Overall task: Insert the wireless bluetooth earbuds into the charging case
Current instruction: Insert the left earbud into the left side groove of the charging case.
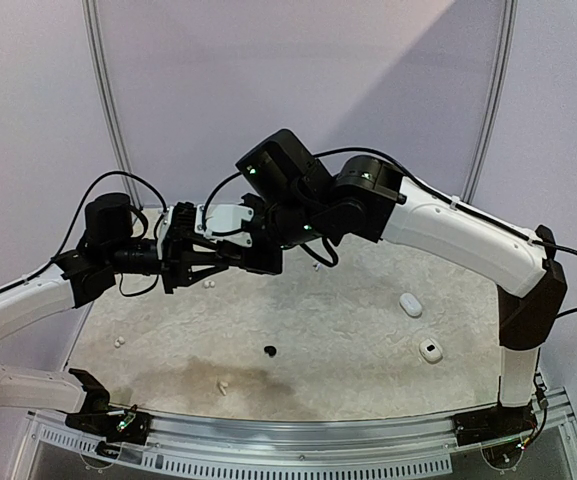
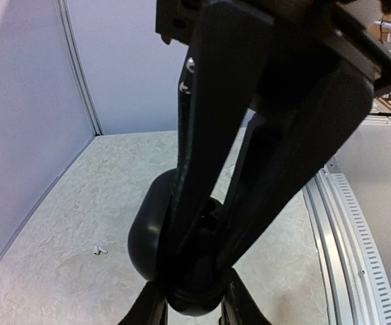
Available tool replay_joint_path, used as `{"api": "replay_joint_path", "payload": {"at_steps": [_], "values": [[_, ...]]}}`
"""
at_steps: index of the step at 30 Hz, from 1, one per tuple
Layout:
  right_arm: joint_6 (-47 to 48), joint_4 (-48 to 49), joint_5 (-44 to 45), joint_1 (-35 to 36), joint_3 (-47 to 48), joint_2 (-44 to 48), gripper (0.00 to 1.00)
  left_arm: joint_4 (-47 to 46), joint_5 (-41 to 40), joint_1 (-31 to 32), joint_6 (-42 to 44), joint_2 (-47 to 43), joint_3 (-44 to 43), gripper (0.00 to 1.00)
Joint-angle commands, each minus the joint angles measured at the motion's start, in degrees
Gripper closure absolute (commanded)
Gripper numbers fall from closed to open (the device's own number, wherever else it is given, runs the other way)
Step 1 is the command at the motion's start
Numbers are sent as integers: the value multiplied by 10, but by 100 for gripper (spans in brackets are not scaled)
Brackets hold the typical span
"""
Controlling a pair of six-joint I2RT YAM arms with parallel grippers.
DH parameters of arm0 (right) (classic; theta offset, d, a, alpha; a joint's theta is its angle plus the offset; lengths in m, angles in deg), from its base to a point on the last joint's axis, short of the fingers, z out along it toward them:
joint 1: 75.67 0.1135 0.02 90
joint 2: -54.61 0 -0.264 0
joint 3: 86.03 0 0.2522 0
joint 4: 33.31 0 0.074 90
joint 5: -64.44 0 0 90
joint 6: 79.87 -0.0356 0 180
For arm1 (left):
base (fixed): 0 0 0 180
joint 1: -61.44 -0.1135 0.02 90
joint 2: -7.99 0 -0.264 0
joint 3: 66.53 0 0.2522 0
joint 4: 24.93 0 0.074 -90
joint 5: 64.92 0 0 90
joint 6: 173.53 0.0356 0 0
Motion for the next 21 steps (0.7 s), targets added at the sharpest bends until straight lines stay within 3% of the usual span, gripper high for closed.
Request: {"api": "replay_joint_path", "payload": {"at_steps": [1,6,21], "values": [[-9,-19,15,0,1,-22,82,-30,21,8,3,-6,-4,100],[-18,-11,8,0,0,-9,79,-20,6,8,-16,-6,-3,100],[-92,114,-52,-11,-9,73,73,-69,-28,5,-176,13,33,100]]}}
